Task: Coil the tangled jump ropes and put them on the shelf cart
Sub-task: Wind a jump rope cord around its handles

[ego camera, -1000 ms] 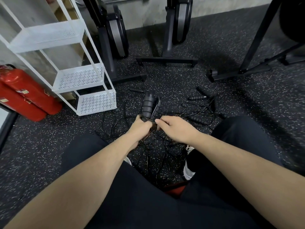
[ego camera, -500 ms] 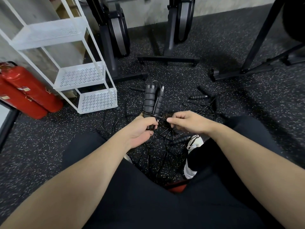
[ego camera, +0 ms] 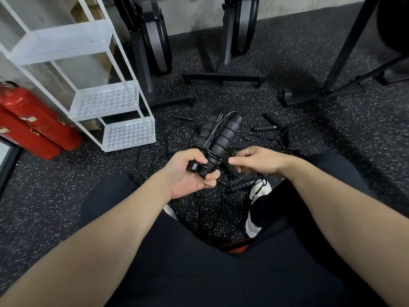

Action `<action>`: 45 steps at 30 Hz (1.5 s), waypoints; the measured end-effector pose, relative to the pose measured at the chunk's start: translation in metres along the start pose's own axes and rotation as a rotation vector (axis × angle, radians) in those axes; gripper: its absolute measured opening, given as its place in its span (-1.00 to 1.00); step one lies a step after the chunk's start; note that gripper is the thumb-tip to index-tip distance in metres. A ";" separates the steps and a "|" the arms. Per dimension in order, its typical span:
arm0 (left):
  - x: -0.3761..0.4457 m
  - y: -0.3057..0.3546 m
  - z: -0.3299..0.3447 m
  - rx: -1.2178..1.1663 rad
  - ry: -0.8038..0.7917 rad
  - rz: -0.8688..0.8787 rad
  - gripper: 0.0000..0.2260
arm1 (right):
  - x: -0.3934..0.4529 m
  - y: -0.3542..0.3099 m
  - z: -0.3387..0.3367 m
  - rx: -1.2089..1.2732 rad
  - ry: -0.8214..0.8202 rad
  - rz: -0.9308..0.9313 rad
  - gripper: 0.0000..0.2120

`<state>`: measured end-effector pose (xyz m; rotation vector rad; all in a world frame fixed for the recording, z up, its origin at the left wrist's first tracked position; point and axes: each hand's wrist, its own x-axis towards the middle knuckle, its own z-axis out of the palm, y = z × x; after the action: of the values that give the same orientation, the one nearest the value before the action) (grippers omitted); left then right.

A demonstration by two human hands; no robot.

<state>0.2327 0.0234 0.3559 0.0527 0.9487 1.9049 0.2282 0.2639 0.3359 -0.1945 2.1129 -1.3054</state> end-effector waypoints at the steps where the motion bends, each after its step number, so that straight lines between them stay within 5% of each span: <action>1: -0.001 0.001 0.000 0.005 -0.009 -0.006 -0.61 | -0.002 0.000 -0.003 0.071 -0.074 -0.009 -0.59; 3: -0.003 0.003 0.000 0.019 -0.031 -0.028 -0.57 | -0.004 0.002 -0.009 0.178 -0.171 -0.047 -0.67; 8: -0.002 -0.003 -0.002 0.192 -0.030 -0.150 -0.39 | 0.004 0.008 -0.009 -0.022 0.019 -0.007 -0.55; 11: -0.001 -0.009 -0.003 0.339 0.051 -0.233 -0.39 | 0.010 0.014 -0.011 -0.062 0.055 -0.066 -0.89; 12: 0.000 -0.010 -0.003 0.402 0.072 -0.255 -0.43 | 0.013 0.019 -0.014 -0.104 0.062 -0.054 -0.83; 15: 0.001 -0.014 0.001 0.614 0.142 -0.326 -0.50 | 0.013 0.022 -0.016 -0.360 0.028 0.049 -0.79; 17: 0.003 -0.014 0.007 0.772 0.158 -0.362 -0.58 | 0.010 0.021 -0.015 -0.329 -0.038 0.013 -0.96; 23: 0.012 -0.022 0.018 1.529 0.107 -0.487 -0.52 | 0.013 0.008 -0.002 -0.412 0.012 0.070 -0.88; 36: 0.037 -0.027 -0.012 1.662 0.458 -0.508 -0.26 | 0.014 -0.019 0.037 -0.437 0.260 -0.051 -0.86; 41: 0.037 -0.033 -0.023 1.668 0.541 -0.470 -0.79 | 0.018 -0.013 0.051 -0.503 0.198 -0.067 -0.78; 45: 0.040 -0.031 -0.038 1.503 0.689 -0.388 -0.54 | 0.016 -0.024 0.061 -0.309 0.302 -0.045 -0.77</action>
<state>0.2188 0.0385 0.2966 0.0830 2.4395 0.4768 0.2468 0.1988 0.3305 -0.1844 2.5784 -1.0799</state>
